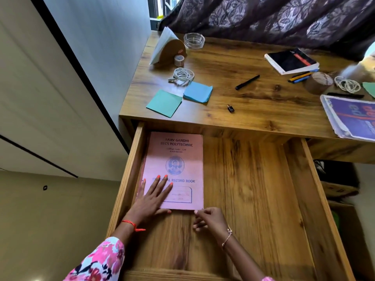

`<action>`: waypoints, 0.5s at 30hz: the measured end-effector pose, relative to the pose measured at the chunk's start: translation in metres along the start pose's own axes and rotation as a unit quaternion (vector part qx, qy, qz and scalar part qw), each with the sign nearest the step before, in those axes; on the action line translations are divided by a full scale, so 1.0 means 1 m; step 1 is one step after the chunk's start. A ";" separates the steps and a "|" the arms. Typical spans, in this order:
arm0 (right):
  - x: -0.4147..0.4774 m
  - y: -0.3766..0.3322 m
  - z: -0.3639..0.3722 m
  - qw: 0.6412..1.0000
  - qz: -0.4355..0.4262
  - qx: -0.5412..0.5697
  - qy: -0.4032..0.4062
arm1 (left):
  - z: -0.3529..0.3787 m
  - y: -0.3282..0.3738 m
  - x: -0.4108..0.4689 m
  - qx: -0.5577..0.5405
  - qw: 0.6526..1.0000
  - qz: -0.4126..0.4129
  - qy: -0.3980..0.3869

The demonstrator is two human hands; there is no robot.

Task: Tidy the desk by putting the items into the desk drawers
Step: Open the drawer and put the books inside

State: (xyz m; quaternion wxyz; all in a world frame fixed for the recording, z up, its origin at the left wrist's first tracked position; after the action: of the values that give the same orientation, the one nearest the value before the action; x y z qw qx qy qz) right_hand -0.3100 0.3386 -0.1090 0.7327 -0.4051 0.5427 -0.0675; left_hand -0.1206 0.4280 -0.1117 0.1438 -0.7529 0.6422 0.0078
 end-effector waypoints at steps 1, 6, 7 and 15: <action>0.003 -0.004 -0.006 0.997 -0.036 -0.055 0.031 | 0.001 -0.004 0.000 0.004 1.000 -0.008 -0.018; 0.012 -0.023 -0.008 0.904 -0.241 -0.342 0.094 | 0.006 -0.011 -0.002 0.006 0.998 -0.037 -0.045; 0.016 -0.021 -0.001 0.881 -0.258 -0.392 0.056 | 0.007 -0.011 -0.002 0.003 0.998 -0.038 -0.043; 0.032 -0.001 0.016 0.793 -0.319 -0.517 -0.048 | 0.027 -0.007 0.002 -0.063 0.996 -0.012 -0.060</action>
State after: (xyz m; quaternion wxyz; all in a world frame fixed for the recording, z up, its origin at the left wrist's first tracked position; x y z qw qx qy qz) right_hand -0.2829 0.3289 -0.1305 0.3765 -0.8762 0.3005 0.0127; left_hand -0.1084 0.4334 -0.1364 0.1348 -0.7665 0.6212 0.0914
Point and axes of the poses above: each hand's wrist, its own x-axis towards the middle knuckle, its own z-axis out of the palm, y = z × x, the point moved 4 cm from there along x, towards the middle knuckle, and after that the axes turned 13 degrees about x, right-handed, at the moved point
